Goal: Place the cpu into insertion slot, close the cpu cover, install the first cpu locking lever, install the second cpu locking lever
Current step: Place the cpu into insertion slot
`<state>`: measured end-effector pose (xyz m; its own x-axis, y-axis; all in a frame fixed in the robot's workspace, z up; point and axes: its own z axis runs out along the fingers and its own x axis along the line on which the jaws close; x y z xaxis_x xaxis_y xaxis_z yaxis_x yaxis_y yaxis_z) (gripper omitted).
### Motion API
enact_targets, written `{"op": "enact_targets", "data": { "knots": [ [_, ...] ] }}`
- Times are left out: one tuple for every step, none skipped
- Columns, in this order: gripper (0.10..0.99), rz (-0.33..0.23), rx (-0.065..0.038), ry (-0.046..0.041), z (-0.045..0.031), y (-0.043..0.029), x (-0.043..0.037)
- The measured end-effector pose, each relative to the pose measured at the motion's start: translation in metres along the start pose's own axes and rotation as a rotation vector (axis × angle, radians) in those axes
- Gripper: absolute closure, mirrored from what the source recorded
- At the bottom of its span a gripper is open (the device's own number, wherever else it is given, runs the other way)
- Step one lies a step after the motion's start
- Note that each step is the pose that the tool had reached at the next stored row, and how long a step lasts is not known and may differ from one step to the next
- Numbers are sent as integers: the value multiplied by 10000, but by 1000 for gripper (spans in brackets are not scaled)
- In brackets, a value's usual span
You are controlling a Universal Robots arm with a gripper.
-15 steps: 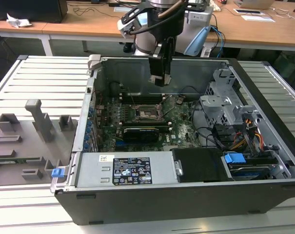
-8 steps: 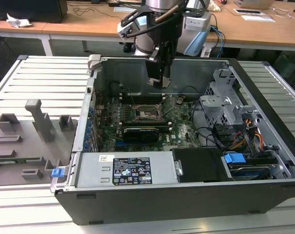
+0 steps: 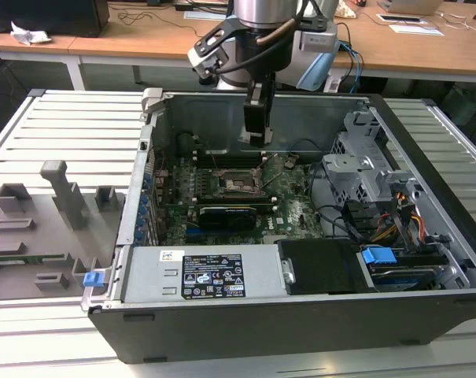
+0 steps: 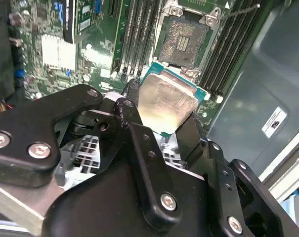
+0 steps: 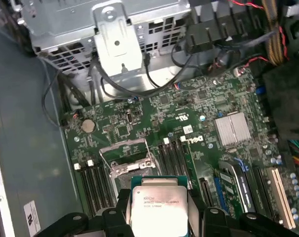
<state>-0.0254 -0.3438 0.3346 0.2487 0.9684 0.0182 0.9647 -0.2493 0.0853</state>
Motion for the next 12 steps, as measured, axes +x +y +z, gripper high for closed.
{"op": "enact_targets", "data": {
  "knots": [
    [545, -331, 6, 29, 9, -1, 0],
    [545, -639, 11, 57, 19, -2, 0],
    [545, -757, 13, 65, 24, -2, 0],
    [545, -831, 14, 72, 31, -3, 0],
    [545, -866, 15, 75, 45, -4, -1],
    [545, -867, 16, 74, 58, -5, -1],
    [545, -868, 16, 74, 63, -5, -1],
    [545, -868, 17, 75, 74, -6, -1],
    [545, -868, 16, 74, 86, -7, -2],
    [545, -871, 16, 76, 98, -8, -2],
    [545, -903, 17, 76, 105, -9, -2],
    [545, -1013, 19, 86, 109, -10, -2]
  ]
}}
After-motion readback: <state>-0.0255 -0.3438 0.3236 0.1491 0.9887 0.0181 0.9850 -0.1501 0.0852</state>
